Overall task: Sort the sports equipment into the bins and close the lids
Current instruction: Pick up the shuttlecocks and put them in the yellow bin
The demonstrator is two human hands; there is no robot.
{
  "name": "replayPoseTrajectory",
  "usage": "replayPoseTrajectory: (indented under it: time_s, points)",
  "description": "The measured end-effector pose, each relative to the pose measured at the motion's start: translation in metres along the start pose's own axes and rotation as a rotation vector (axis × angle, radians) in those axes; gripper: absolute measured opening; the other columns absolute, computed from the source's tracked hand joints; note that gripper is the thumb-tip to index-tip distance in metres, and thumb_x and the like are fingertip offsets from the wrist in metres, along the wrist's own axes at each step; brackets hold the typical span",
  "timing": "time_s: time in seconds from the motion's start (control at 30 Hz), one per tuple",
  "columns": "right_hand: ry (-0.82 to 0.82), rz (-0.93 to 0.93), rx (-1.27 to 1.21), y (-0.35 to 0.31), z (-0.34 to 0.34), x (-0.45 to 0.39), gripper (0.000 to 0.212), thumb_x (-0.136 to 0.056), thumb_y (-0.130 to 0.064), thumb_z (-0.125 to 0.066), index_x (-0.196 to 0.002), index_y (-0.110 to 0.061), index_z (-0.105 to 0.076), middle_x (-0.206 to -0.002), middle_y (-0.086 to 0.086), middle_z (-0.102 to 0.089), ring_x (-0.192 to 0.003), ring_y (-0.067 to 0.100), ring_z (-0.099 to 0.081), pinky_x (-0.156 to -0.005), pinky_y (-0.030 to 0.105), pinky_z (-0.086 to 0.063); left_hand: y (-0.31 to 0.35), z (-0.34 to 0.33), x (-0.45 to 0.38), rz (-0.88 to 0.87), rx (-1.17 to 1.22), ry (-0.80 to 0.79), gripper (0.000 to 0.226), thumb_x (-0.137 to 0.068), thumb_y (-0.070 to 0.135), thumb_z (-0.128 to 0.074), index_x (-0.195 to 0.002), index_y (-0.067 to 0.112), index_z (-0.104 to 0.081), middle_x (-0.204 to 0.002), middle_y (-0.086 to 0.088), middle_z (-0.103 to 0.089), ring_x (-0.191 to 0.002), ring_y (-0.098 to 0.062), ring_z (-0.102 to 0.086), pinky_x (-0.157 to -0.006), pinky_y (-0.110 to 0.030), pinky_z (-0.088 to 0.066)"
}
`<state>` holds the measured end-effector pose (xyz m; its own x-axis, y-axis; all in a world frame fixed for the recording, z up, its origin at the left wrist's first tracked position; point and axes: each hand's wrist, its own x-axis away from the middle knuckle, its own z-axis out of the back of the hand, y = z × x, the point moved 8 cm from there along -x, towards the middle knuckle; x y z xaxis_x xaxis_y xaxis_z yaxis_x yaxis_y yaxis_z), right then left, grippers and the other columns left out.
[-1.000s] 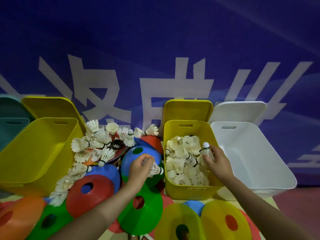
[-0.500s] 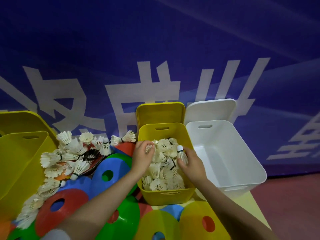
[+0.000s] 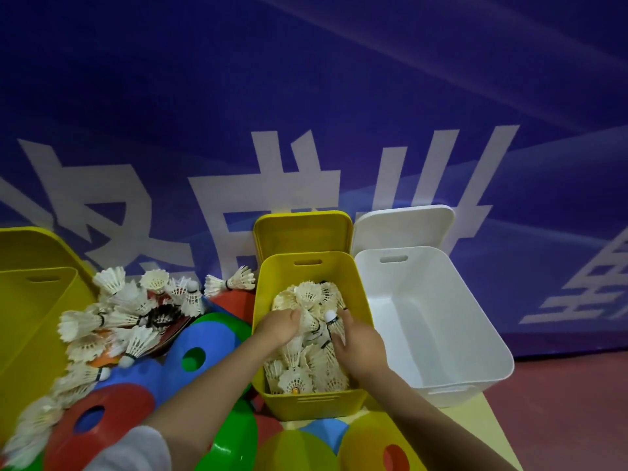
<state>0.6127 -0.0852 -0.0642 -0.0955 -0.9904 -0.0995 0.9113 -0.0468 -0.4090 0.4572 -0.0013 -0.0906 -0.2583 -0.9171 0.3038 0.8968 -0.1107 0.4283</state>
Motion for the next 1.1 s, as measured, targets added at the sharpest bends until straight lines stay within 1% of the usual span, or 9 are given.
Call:
replayPoseTrajectory:
  time_s: [0.13, 0.3, 0.4, 0.5, 0.7, 0.8, 0.9, 0.97, 1.1]
  points:
    - [-0.033, -0.122, -0.085, 0.000, -0.001, -0.022, 0.045, -0.094, -0.037, -0.047, -0.135, -0.019, -0.041, -0.113, 0.006, -0.064, -0.101, 0.028, -0.061, -0.072, 0.032, -0.046, 0.011, 0.039, 0.025, -0.227, -0.057, 0.272, 0.037, -0.098, 0.027, -0.042, -0.133, 0.018, -0.051, -0.141, -0.002, -0.046, -0.132, -0.023, -0.035, -0.109, -0.033, -0.027]
    - [-0.009, -0.381, -0.383, 0.020, -0.023, -0.045, 0.034, -0.093, -0.024, -0.053, -0.121, -0.008, -0.042, -0.107, 0.016, -0.064, -0.094, 0.035, -0.062, -0.075, 0.039, -0.051, -0.033, 0.042, 0.056, -0.046, 0.116, 0.339, 0.056, -0.101, 0.029, -0.038, -0.152, 0.019, -0.019, -0.156, -0.005, -0.021, -0.142, -0.025, -0.021, -0.113, -0.036, -0.028]
    - [-0.057, -0.389, -0.429, 0.021, -0.047, -0.044, 0.039, -0.092, -0.023, -0.057, -0.126, -0.008, -0.044, -0.110, 0.017, -0.062, -0.096, 0.034, -0.062, -0.080, 0.044, -0.053, -0.050, 0.027, 0.070, 0.015, 0.228, 0.293, 0.056, -0.103, 0.026, -0.034, -0.153, 0.018, -0.011, -0.124, -0.009, -0.055, -0.103, -0.021, -0.056, -0.079, -0.031, -0.046]
    - [-0.151, -0.248, -0.350, 0.010, -0.064, -0.042, 0.040, -0.093, -0.024, -0.059, -0.130, -0.012, -0.051, -0.125, 0.015, -0.058, -0.110, 0.031, -0.058, -0.092, 0.040, -0.049, -0.057, 0.021, 0.076, 0.067, 0.309, 0.336, 0.054, -0.103, 0.024, -0.034, -0.152, 0.027, -0.014, -0.068, 0.006, -0.042, -0.056, -0.008, -0.040, -0.048, -0.024, -0.029]
    - [-0.222, -0.192, -0.163, 0.010, -0.069, -0.048, 0.038, -0.098, -0.030, -0.045, -0.131, -0.014, -0.054, -0.124, 0.018, -0.055, -0.114, 0.032, -0.051, -0.094, 0.036, -0.043, -0.063, 0.019, 0.072, 0.075, 0.383, 0.366, 0.052, -0.103, 0.025, -0.034, -0.151, 0.034, -0.018, -0.104, -0.004, -0.061, -0.073, -0.014, -0.057, -0.052, -0.019, -0.041]
    - [-0.232, -0.213, -0.059, 0.011, -0.066, -0.046, 0.044, -0.100, -0.037, -0.034, -0.137, -0.015, -0.045, -0.132, 0.018, -0.048, -0.122, 0.031, -0.042, -0.101, 0.039, -0.037, -0.062, 0.019, 0.075, 0.022, 0.600, 0.280, 0.048, -0.104, 0.026, -0.032, -0.150, 0.036, -0.021, -0.085, -0.012, -0.060, -0.054, -0.015, -0.047, -0.048, -0.023, -0.031]
    - [-0.031, -0.230, -0.028, -0.004, -0.040, -0.045, 0.049, -0.099, -0.039, -0.039, -0.139, -0.011, -0.043, -0.134, 0.016, -0.049, -0.125, 0.031, -0.041, -0.103, 0.040, -0.034, -0.064, 0.031, 0.073, -0.043, 0.698, 0.142, 0.045, -0.104, 0.035, -0.025, -0.149, 0.031, -0.027, -0.136, -0.007, -0.053, -0.102, -0.012, -0.058, -0.085, -0.021, -0.044]
    - [0.095, -0.178, -0.054, -0.032, -0.024, -0.047, 0.048, -0.097, -0.037, -0.044, -0.138, -0.011, -0.046, -0.131, 0.014, -0.051, -0.122, 0.029, -0.043, -0.101, 0.040, -0.036, -0.080, 0.045, 0.069, -0.048, 0.694, 0.105, 0.045, -0.104, 0.039, -0.025, -0.146, 0.026, -0.032, -0.148, 0.003, -0.038, -0.128, -0.015, -0.043, -0.108, -0.032, -0.036]
    - [0.190, -0.010, -0.206, -0.109, -0.015, -0.054, 0.041, -0.094, -0.028, -0.053, -0.131, -0.010, -0.052, -0.125, 0.012, -0.053, -0.121, 0.028, -0.044, -0.097, 0.038, -0.038, -0.134, 0.081, 0.061, -0.064, 0.451, 0.180, 0.041, -0.101, 0.030, -0.039, -0.141, 0.025, -0.041, -0.139, -0.001, -0.046, -0.114, -0.011, -0.050, -0.093, -0.022, -0.037]
